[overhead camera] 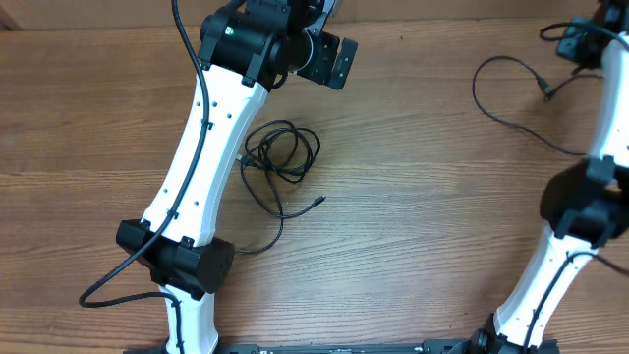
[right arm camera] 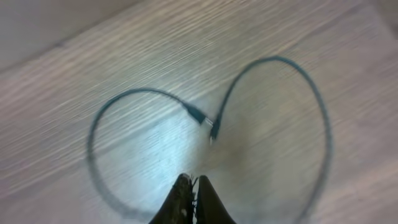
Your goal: Untangle cables
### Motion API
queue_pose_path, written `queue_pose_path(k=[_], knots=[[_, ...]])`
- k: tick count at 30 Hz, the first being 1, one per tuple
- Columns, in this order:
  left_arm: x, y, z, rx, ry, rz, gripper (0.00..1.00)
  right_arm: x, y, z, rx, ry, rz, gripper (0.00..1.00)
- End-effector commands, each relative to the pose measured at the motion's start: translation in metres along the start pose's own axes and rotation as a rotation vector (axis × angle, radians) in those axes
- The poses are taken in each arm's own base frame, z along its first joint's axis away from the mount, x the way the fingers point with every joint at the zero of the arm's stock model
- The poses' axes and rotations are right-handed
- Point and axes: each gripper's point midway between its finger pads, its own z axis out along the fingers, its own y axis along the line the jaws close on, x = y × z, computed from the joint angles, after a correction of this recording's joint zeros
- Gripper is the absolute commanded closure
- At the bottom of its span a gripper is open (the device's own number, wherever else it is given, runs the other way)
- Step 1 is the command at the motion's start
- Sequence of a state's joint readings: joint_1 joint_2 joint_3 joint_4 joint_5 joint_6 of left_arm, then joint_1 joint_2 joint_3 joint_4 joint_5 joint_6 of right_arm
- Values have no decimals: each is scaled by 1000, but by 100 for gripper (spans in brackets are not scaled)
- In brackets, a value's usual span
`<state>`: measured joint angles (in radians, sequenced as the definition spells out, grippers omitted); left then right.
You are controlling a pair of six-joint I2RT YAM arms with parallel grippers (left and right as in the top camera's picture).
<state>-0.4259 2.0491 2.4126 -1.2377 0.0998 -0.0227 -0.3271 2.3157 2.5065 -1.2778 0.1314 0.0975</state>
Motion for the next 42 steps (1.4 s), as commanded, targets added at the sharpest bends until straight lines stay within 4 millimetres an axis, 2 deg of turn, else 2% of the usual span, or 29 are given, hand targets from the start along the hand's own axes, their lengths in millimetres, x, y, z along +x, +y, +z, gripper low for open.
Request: queue_pose_path(k=[1, 4, 7, 11, 13, 17, 21, 22, 25, 29, 32, 35, 37, 38, 40, 42], knots=[[1, -4, -15, 1, -5, 2, 0, -6, 2, -66, -37, -56, 45, 96], [3, -5, -39, -3, -21, 4, 0, 3, 9, -94, -64, -48, 78, 96], [0, -2, -75, -39, -72, 7, 0, 12, 37, -125, -168, -50, 41, 96], [-1, 4, -143, -126, -184, -5, 0, 36, 94, -163, -291, -42, -77, 96], [7, 16, -182, -226, -237, -55, 0, 55, 134, -179, -362, -29, -185, 96], [34, 44, -245, -432, -300, -183, 0, 100, 207, -200, -456, -6, -367, 96], [87, 76, -274, -623, -223, -358, 0, 145, 261, -213, -527, 30, -491, 96], [92, 80, -273, -629, -208, -374, 0, 160, 272, -216, -538, 46, -527, 96], [110, 88, -268, -653, -168, -429, 0, 188, 287, -216, -547, 90, -591, 96], [156, 106, -247, -705, -51, -534, 0, 208, 286, -209, -526, 149, -622, 96], [181, 103, -214, -632, 13, -531, 0, 213, 285, -209, -537, 170, -647, 96], [200, 84, -167, -428, 33, -459, 0, 227, 289, -219, -623, 204, -753, 92], [212, 62, -136, -255, 29, -388, 0, 238, 292, -226, -700, 223, -841, 79], [215, 57, -130, -216, 26, -374, 0, 243, 296, -231, -751, 232, -875, 73], [224, 43, -115, -127, 23, -330, 0, 257, 304, -246, -898, 246, -968, 44], [230, 37, -108, -86, 30, -292, 0, 267, 307, -248, -973, 250, -1046, 28]])
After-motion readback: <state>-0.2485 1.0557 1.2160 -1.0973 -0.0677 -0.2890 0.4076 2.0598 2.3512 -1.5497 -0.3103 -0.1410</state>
